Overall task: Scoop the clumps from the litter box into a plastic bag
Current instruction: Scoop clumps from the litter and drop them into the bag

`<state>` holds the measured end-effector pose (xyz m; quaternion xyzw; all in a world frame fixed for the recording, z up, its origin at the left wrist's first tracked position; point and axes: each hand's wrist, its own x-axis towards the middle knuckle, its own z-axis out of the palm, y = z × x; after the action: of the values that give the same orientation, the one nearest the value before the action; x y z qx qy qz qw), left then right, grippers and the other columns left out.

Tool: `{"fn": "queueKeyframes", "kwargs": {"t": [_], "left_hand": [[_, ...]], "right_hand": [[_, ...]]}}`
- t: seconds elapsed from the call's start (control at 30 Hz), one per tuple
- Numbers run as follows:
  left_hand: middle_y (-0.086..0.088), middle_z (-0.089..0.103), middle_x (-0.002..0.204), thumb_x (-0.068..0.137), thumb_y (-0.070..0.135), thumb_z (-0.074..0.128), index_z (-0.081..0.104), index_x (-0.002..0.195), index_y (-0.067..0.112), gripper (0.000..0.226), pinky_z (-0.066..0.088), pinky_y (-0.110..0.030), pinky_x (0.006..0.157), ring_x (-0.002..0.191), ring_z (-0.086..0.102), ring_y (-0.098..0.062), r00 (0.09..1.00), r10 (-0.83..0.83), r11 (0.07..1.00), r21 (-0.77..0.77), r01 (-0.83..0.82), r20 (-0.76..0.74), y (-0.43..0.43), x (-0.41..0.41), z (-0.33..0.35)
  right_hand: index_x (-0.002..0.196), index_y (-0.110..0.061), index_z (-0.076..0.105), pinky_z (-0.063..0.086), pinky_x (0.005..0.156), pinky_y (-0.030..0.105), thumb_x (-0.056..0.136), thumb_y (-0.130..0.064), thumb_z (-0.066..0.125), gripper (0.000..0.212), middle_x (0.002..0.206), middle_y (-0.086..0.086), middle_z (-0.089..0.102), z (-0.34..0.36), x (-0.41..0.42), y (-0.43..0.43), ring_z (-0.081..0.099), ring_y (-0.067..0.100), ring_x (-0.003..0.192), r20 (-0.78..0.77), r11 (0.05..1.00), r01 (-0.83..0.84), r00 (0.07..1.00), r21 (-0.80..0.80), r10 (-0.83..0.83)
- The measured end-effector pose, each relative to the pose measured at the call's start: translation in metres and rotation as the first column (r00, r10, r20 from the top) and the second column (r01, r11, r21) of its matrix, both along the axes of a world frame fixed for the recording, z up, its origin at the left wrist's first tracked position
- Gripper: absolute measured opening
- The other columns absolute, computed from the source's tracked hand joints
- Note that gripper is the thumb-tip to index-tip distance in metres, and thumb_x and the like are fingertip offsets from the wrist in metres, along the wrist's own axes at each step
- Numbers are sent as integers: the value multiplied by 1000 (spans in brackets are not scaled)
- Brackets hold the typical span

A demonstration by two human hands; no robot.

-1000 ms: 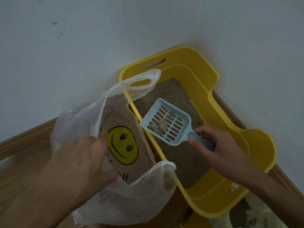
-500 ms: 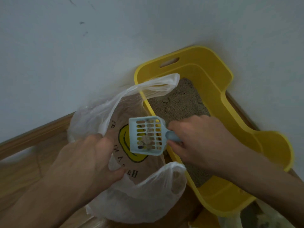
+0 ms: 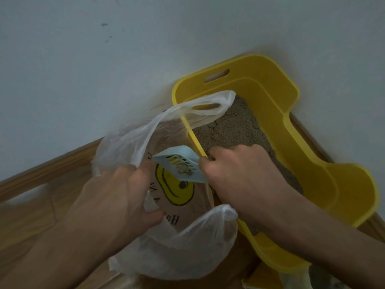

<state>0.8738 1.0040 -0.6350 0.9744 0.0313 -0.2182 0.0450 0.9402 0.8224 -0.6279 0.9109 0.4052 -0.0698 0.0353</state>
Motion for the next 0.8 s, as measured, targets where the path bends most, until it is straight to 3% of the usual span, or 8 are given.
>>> {"fn": "queueKeyframes", "kwargs": {"t": [0.07, 0.17, 0.27, 0.4, 0.53, 0.73, 0.8], "left_hand": [[11, 51, 87, 71, 72, 55, 31, 127, 40, 69, 38, -26, 60, 79, 52, -12, 1000, 5, 1000, 14, -5, -3, 1, 0, 0], [12, 51, 89, 71, 72, 55, 33, 126, 39, 68, 35, -25, 60, 77, 47, -10, 1000, -1, 1000, 27, 1, -10, 0, 0, -1], [11, 52, 90, 71, 72, 56, 34, 124, 40, 65, 37, -25, 62, 85, 56, -12, 1000, 3, 1000, 18, -3, -17, 0, 0, 0], [11, 52, 91, 72, 72, 55, 40, 120, 39, 61, 42, -26, 63, 85, 56, -11, 999, 11, 1000, -4, -11, -37, 1, 1, -2], [12, 49, 88, 73, 73, 53, 41, 118, 38, 58, 42, -26, 63, 81, 51, -10, 1000, 9, 1000, -18, -10, -28, 2, 1, -3], [12, 49, 84, 74, 70, 56, 45, 114, 35, 55, 39, -23, 56, 74, 50, -7, 999, 19, 999, -33, -20, -42, 6, 2, -4], [12, 48, 83, 74, 70, 56, 43, 114, 35, 55, 37, -22, 54, 74, 51, -7, 999, 5, 999, -41, -6, -41, 4, 2, -4]], "right_hand": [[60, -9, 65, 6, 48, 14, 44, -13, 88, 28, 47, 6, 46, 1, -2, -1, 28, 21, 34, 6, 999, 4, 1000, 38, -4], [64, -5, 67, 20, 44, 19, 53, -10, 74, 14, 50, 9, 52, -1, -6, 0, 40, 22, 34, 66, 996, 10, 998, 92, -16], [66, -2, 67, 24, 44, 21, 60, -10, 70, 11, 53, 11, 54, -8, -7, 0, 39, 20, 36, 107, 993, -5, 994, 118, -7], [68, -4, 68, 24, 44, 21, 58, -12, 77, 15, 55, 11, 57, -13, -8, 0, 49, 23, 38, 125, 996, 2, 992, 84, -13], [70, -6, 70, 24, 47, 21, 40, -17, 95, 41, 55, 9, 58, -18, -7, -7, 51, 24, 37, 97, 998, 61, 993, 29, -64], [82, -17, 69, 30, 40, 21, 66, -30, 86, 27, 68, 1, 65, -14, -7, -24, 57, 19, 45, -28, 992, 121, 992, 26, -120], [81, -19, 69, 28, 39, 19, 75, -31, 78, 16, 64, -3, 59, -4, -7, -29, 51, 15, 45, -74, 989, 144, 987, 41, -141]]}}
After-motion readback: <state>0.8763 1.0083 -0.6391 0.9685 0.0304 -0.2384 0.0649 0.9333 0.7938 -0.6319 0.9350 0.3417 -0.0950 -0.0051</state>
